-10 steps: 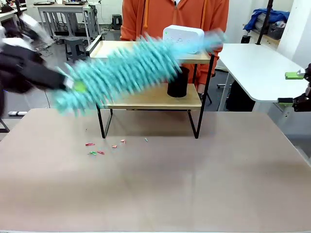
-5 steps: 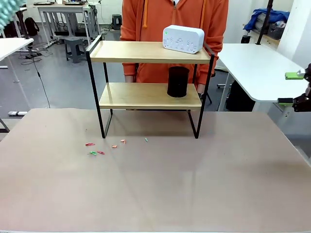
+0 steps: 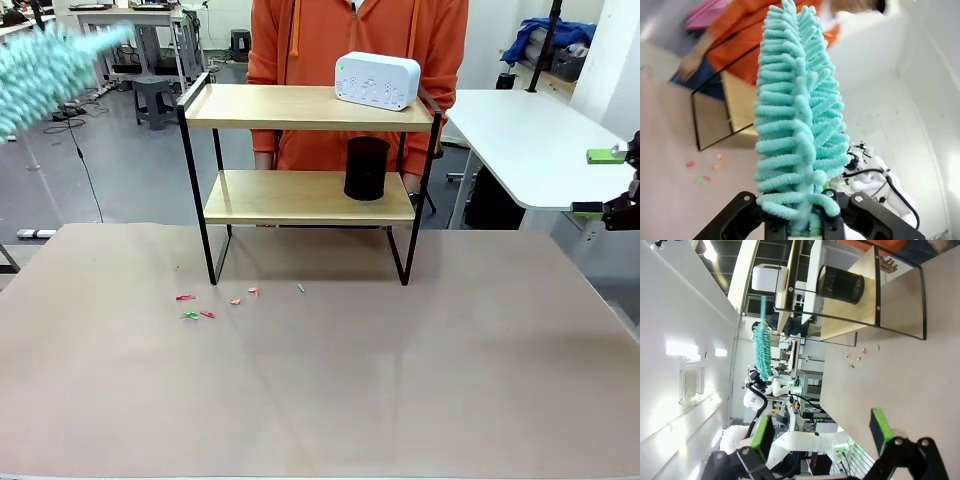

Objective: Clean the shelf.
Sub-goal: Hand the Duster back to the human.

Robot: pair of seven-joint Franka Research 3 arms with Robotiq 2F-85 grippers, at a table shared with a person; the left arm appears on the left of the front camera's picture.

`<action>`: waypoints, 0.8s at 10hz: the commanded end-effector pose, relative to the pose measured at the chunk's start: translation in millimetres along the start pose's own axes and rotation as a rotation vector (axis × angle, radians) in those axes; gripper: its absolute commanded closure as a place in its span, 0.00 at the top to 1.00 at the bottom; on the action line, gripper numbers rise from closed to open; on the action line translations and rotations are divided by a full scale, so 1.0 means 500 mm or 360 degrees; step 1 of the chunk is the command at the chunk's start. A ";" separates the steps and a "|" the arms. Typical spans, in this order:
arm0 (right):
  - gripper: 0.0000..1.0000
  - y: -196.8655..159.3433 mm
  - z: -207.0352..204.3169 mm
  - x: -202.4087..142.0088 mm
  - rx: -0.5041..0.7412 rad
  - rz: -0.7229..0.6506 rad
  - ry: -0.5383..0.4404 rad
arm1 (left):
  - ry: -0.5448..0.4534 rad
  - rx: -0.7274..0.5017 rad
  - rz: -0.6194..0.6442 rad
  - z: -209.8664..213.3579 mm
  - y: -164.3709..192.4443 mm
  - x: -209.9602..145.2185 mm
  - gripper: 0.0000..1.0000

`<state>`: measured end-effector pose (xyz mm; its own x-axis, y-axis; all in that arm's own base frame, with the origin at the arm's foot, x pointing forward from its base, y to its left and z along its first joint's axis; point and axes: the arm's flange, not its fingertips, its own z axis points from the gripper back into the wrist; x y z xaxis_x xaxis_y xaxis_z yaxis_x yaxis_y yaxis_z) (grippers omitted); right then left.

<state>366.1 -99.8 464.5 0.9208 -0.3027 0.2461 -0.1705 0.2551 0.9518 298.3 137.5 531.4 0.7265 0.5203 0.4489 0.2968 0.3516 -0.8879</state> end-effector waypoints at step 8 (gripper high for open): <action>1.00 0.004 0.002 0.000 -0.0006 0.0003 0.0020 | 0.0254 0.0360 0.0430 -0.074 0.057 -0.031 0.17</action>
<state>366.1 -99.9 464.6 0.9207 -0.3027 0.2461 -0.1706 0.2551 0.9518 321.1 106.1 493.3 0.8598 0.4919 0.1368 -0.0748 0.3864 -0.9193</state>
